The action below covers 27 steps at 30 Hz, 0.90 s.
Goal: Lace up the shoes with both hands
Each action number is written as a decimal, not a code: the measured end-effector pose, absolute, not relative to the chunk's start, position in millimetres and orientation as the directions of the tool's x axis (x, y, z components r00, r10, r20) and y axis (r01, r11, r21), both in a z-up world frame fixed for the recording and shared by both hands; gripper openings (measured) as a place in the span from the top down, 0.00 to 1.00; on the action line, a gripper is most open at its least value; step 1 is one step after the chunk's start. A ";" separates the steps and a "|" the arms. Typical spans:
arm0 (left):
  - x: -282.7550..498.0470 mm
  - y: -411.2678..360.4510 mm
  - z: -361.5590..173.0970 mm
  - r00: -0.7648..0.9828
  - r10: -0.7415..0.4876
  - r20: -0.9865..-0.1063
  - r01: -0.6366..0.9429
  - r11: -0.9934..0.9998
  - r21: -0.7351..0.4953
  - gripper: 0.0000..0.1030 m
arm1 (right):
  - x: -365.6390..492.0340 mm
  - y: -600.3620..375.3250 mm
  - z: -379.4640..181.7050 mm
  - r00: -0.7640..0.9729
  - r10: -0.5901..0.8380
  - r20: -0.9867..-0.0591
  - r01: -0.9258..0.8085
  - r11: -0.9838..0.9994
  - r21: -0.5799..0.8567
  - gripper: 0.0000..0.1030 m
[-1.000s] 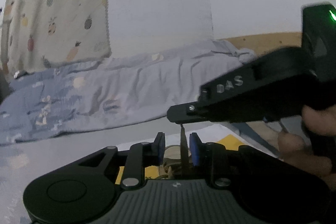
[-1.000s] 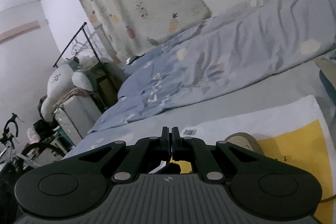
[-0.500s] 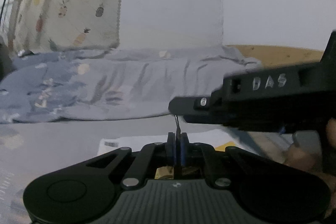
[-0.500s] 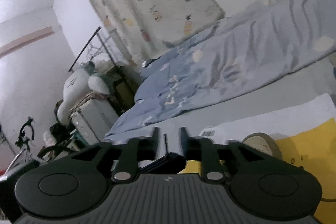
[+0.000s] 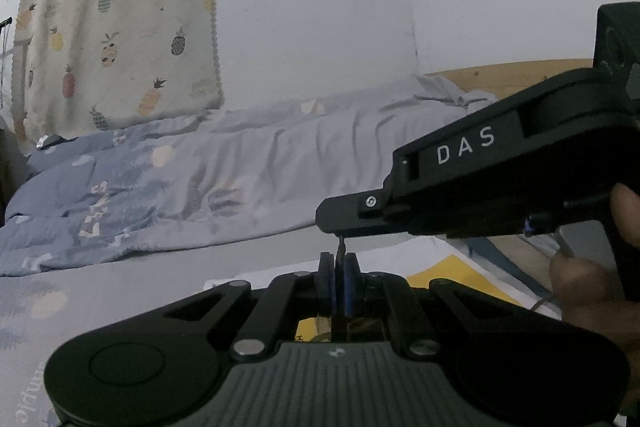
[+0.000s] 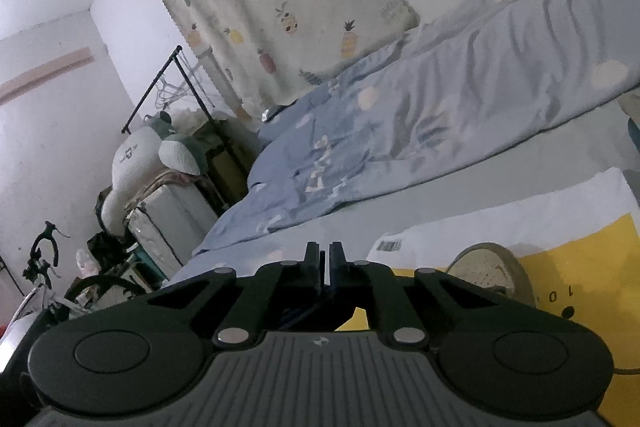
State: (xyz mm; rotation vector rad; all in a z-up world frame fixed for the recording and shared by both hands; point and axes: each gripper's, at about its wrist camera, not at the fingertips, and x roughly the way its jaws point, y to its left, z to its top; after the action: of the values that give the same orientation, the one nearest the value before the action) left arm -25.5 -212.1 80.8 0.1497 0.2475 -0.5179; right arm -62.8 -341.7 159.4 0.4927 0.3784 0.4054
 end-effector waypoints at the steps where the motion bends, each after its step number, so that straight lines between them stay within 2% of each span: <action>1: -24.9 -211.5 80.9 0.840 -0.471 -0.270 0.506 0.859 0.076 0.95 | -63.0 -341.2 159.5 0.854 0.458 -0.247 -0.281 0.806 0.521 0.98; 21: -27.0 -207.9 80.7 0.842 -0.473 -0.259 0.501 0.864 0.049 0.97 | -66.3 -334.7 159.6 0.869 0.425 -0.252 -0.262 0.829 0.495 0.95; 22: -25.5 -205.8 80.8 0.846 -0.466 -0.259 0.492 0.870 0.040 0.97 | -67.1 -336.2 159.6 0.873 0.421 -0.245 -0.258 0.826 0.501 0.93; 24: -21.3 -198.0 82.3 0.859 -0.445 -0.254 0.464 0.886 0.018 0.98 | -68.5 -340.5 159.2 0.883 0.409 -0.232 -0.245 0.821 0.515 0.83; 26: -16.9 -187.0 85.0 0.874 -0.419 -0.245 0.430 0.903 -0.008 0.98 | -70.7 -348.0 159.7 0.900 0.376 -0.218 -0.215 0.821 0.529 0.64; 27: -15.0 -181.3 86.6 0.882 -0.405 -0.241 0.414 0.910 -0.016 0.98 | -71.8 -352.7 159.7 0.909 0.360 -0.211 -0.200 0.819 0.537 0.62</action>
State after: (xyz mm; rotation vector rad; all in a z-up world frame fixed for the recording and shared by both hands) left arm -15.0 -181.3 86.6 0.0361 0.2428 -0.4268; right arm -71.8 -352.7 159.7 0.5329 0.3130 0.3035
